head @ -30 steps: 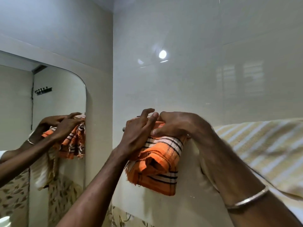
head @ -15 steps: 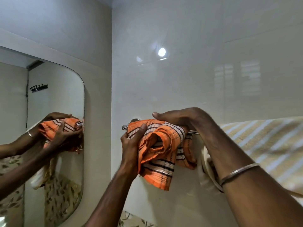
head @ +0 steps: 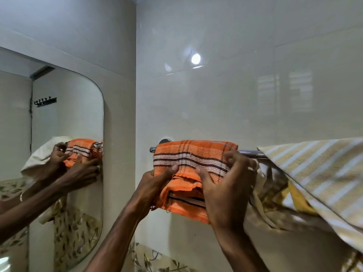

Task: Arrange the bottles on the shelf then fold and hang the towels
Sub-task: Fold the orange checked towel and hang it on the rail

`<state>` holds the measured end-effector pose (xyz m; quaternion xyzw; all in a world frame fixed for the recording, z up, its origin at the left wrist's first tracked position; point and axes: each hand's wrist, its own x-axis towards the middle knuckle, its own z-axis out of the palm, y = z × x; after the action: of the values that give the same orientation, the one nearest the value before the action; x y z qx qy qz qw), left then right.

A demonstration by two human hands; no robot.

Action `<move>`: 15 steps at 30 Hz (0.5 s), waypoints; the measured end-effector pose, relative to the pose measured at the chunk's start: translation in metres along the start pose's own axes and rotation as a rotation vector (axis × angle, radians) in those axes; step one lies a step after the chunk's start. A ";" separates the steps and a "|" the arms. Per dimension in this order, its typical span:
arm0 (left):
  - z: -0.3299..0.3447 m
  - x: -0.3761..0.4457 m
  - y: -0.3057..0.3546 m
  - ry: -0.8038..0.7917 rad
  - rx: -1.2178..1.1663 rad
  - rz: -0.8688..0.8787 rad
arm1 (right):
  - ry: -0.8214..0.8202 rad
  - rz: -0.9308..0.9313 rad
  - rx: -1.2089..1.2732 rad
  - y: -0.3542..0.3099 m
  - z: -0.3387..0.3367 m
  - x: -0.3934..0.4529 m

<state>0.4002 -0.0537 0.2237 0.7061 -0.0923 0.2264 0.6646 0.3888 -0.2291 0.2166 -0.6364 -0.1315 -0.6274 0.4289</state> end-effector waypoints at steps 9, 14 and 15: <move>0.005 -0.006 -0.009 -0.021 -0.076 0.035 | -0.430 0.672 0.371 0.023 0.005 0.005; 0.010 -0.001 -0.017 0.084 -0.092 0.108 | -0.594 0.614 0.390 0.028 0.002 0.009; 0.010 0.000 -0.019 0.124 -0.088 0.126 | -0.627 0.601 0.393 0.028 0.004 0.007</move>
<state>0.4099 -0.0617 0.2067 0.6537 -0.1050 0.3066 0.6839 0.4125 -0.2454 0.2130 -0.7118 -0.1806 -0.2166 0.6433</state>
